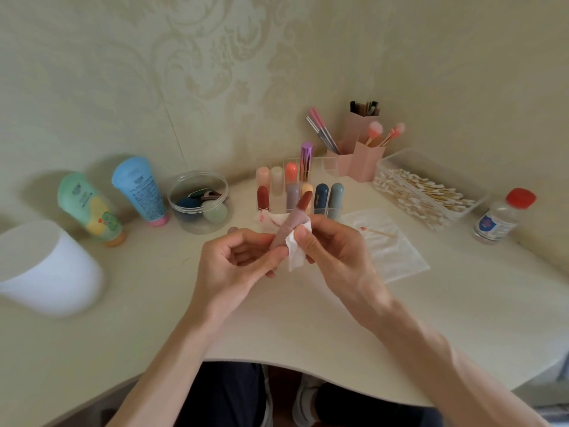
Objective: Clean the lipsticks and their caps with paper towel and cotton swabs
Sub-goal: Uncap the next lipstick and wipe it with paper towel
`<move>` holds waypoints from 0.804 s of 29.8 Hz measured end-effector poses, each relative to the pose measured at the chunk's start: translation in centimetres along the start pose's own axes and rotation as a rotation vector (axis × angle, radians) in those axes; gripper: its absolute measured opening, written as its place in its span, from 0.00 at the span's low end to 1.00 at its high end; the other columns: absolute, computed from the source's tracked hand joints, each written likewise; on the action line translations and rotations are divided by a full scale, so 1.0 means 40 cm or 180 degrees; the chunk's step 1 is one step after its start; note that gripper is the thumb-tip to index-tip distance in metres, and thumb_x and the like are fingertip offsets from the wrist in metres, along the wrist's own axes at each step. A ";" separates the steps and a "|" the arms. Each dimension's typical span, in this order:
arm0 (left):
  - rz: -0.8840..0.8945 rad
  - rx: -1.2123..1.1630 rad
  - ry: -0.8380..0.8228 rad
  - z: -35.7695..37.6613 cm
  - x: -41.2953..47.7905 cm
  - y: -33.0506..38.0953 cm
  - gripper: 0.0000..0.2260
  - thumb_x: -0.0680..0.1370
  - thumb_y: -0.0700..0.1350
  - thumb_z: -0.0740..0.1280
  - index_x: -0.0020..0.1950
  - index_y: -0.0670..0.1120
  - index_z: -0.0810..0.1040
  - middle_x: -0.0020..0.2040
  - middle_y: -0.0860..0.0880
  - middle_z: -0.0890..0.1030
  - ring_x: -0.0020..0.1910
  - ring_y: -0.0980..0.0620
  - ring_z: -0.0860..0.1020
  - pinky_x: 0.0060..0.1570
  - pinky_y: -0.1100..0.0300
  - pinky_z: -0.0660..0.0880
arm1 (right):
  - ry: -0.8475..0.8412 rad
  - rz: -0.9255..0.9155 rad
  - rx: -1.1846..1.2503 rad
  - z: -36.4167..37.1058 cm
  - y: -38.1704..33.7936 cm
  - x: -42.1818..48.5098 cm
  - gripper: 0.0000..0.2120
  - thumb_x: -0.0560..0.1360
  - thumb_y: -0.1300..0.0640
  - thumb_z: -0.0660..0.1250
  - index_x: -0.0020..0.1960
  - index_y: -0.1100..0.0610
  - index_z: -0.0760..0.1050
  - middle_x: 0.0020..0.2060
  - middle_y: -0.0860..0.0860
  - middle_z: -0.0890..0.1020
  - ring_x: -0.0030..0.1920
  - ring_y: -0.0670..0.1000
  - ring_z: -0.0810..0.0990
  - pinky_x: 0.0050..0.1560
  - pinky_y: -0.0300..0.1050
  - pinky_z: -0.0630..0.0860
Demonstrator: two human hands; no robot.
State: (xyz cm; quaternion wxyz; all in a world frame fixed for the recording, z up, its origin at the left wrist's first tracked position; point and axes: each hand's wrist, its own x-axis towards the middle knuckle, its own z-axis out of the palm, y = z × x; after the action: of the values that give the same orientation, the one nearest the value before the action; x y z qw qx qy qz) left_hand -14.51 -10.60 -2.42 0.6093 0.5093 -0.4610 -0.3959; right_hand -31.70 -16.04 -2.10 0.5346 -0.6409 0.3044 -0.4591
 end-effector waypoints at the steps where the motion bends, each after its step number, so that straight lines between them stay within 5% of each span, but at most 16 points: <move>1: 0.0038 0.0076 0.0086 0.000 0.000 0.000 0.11 0.68 0.41 0.80 0.46 0.38 0.84 0.41 0.42 0.87 0.35 0.48 0.83 0.36 0.60 0.80 | -0.0007 0.0030 0.0008 0.000 0.000 0.001 0.12 0.85 0.55 0.66 0.57 0.62 0.83 0.43 0.71 0.79 0.37 0.60 0.73 0.39 0.58 0.70; 7: 0.0101 0.0156 0.0007 0.003 -0.002 -0.004 0.09 0.70 0.41 0.79 0.45 0.39 0.85 0.35 0.44 0.84 0.30 0.47 0.80 0.35 0.59 0.79 | 0.0040 0.0063 -0.0036 -0.003 0.003 0.001 0.11 0.82 0.54 0.69 0.56 0.61 0.84 0.44 0.63 0.85 0.40 0.57 0.80 0.43 0.51 0.75; 14: 0.0524 0.0782 0.0191 0.003 -0.012 -0.016 0.11 0.68 0.50 0.79 0.43 0.45 0.85 0.37 0.50 0.85 0.34 0.48 0.83 0.38 0.56 0.81 | 0.0178 0.0001 -0.0131 0.002 0.017 0.005 0.10 0.80 0.55 0.73 0.51 0.63 0.85 0.45 0.61 0.86 0.46 0.62 0.85 0.50 0.62 0.81; 17: 0.0626 0.1021 0.0303 0.008 -0.017 -0.012 0.13 0.68 0.54 0.78 0.43 0.45 0.85 0.37 0.52 0.85 0.35 0.49 0.84 0.38 0.60 0.80 | 0.0268 0.0212 0.0057 -0.004 0.014 0.003 0.08 0.77 0.58 0.75 0.51 0.63 0.87 0.46 0.56 0.89 0.48 0.58 0.88 0.54 0.53 0.83; 21: 0.0462 0.0811 0.0112 0.011 -0.012 -0.015 0.07 0.74 0.43 0.78 0.50 0.47 0.84 0.42 0.51 0.87 0.32 0.49 0.83 0.37 0.59 0.80 | 0.0424 0.0244 0.0047 -0.009 0.008 0.001 0.10 0.75 0.55 0.76 0.51 0.62 0.87 0.45 0.57 0.89 0.48 0.63 0.87 0.54 0.58 0.82; 24: 0.0439 0.0655 -0.0050 0.018 -0.006 -0.011 0.14 0.77 0.37 0.74 0.62 0.49 0.83 0.50 0.50 0.87 0.33 0.45 0.84 0.35 0.57 0.80 | 0.0446 0.0223 -0.0105 -0.009 0.010 0.006 0.08 0.77 0.56 0.76 0.50 0.61 0.87 0.44 0.59 0.88 0.46 0.65 0.86 0.51 0.60 0.81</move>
State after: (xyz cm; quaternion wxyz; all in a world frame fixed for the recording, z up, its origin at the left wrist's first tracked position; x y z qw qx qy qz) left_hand -15.27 -10.63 -2.87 0.5760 0.5331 -0.5379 -0.3077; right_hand -31.92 -16.50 -2.41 0.5171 -0.6049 0.3708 -0.4788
